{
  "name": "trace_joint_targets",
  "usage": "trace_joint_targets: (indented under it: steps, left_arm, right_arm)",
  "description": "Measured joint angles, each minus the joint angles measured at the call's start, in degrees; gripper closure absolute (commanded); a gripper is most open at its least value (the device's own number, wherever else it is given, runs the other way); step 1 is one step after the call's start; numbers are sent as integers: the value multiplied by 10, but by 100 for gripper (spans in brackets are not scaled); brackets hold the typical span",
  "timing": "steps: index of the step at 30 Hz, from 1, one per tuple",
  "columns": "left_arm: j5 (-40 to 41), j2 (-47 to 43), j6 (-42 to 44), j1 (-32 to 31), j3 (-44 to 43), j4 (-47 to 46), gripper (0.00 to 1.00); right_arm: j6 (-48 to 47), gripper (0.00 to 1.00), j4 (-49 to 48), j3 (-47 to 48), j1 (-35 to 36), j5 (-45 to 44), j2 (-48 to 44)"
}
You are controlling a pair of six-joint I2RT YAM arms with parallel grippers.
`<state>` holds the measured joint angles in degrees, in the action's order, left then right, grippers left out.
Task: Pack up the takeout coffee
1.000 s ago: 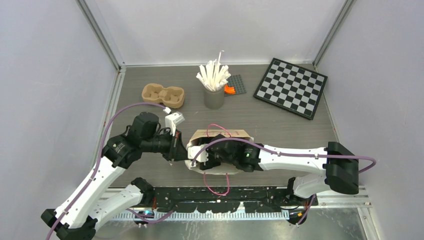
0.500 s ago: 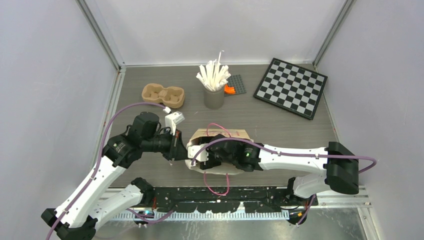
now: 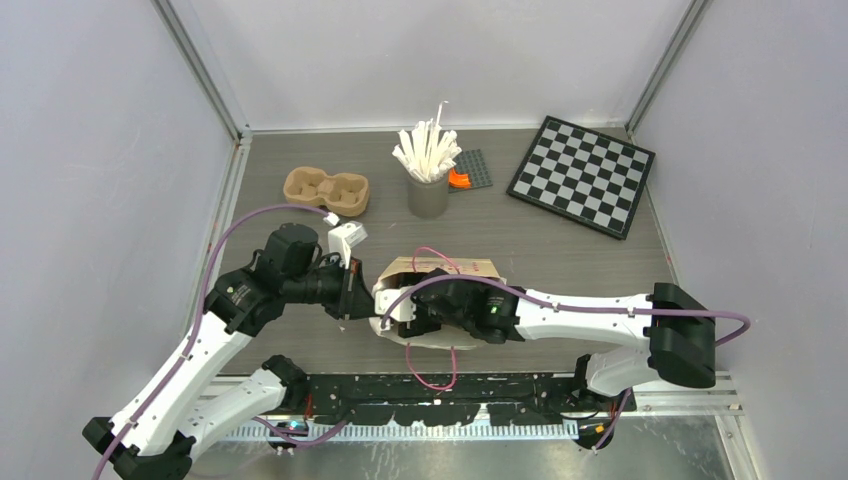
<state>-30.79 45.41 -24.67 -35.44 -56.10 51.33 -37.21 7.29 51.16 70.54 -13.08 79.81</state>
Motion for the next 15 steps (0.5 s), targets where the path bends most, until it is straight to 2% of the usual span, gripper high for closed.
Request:
trace_joint_targets:
  steps: [5,10,12,15]
  left_arm:
    - [2,0,-4,1,0,0,100]
    - [2,-1,-5,1,3,-2,100]
    - [1,-1,-6,1,3,-4,100]
    - [0,-2,-7,1,5,-10,100]
  right_arm:
    - [3,28,-4,-2,0,-2,1]
    - [3,18,-2,-1,0,-2,0]
    - [3,10,3,1,0,-3,-1]
    - [7,9,21,7,0,-4,-4]
